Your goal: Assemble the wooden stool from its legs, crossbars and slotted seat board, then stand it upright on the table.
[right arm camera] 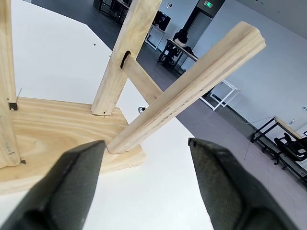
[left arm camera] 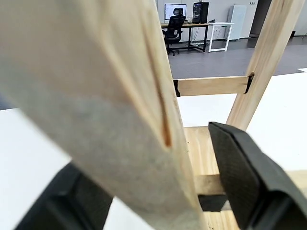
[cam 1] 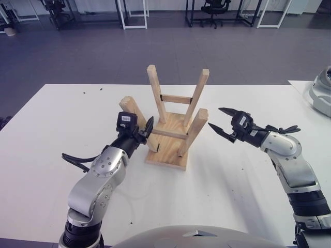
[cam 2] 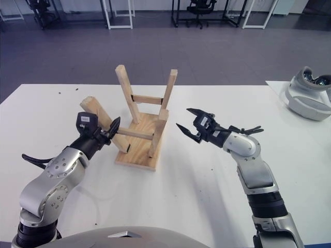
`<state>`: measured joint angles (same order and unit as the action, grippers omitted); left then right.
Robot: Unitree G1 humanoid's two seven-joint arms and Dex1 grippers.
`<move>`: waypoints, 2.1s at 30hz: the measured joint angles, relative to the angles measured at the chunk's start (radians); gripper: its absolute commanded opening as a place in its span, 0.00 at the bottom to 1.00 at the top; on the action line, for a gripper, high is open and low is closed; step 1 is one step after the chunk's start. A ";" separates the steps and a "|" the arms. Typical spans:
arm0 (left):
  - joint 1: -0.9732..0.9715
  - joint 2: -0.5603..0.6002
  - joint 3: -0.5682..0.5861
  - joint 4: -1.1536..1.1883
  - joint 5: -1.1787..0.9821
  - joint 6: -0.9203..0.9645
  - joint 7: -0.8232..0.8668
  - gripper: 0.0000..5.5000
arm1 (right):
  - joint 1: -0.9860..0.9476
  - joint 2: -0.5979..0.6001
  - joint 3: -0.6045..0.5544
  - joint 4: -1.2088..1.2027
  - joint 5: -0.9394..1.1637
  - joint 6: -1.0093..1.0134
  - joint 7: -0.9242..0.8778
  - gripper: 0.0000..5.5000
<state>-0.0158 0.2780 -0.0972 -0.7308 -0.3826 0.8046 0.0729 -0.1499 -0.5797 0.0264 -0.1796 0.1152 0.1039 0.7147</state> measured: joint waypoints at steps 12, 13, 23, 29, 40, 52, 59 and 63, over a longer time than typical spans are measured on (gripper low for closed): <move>-0.032 -0.110 0.093 -0.077 -0.167 -0.068 -0.115 0.98 | -0.026 0.004 -0.018 -0.009 0.000 0.011 -0.052 0.59; -0.032 -0.118 0.108 -0.086 -0.195 -0.067 -0.115 0.98 | -0.036 0.003 -0.026 -0.009 0.000 0.012 -0.059 0.59; -0.525 0.213 0.450 0.101 -0.653 -0.092 -0.305 0.98 | -0.246 0.091 -0.303 -0.253 0.636 0.379 -0.215 0.59; -0.626 0.274 0.313 0.361 -0.574 -0.092 -0.461 0.98 | -0.342 0.096 -0.290 -0.353 0.911 0.530 -0.341 0.59; -0.325 0.146 0.082 0.450 -0.122 -0.503 -0.457 0.98 | -0.209 0.067 -0.058 -0.318 0.725 0.588 -0.361 0.59; -0.689 0.265 0.351 0.371 -0.440 -0.244 -0.473 0.98 | -0.450 0.070 -0.333 -0.258 0.925 0.563 -0.393 0.59; -0.376 0.177 0.221 0.296 -0.401 -0.254 -0.488 0.98 | -0.316 -0.002 -0.214 -0.259 0.866 0.618 -0.342 0.59; -0.229 0.141 0.107 0.346 -0.223 -0.479 -0.500 0.98 | -0.168 -0.006 -0.069 -0.272 0.694 0.540 -0.342 0.59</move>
<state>-0.2450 0.4191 0.0094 -0.3849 -0.6061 0.3259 -0.4275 -0.3184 -0.5861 -0.0426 -0.4516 0.8091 0.6441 0.3726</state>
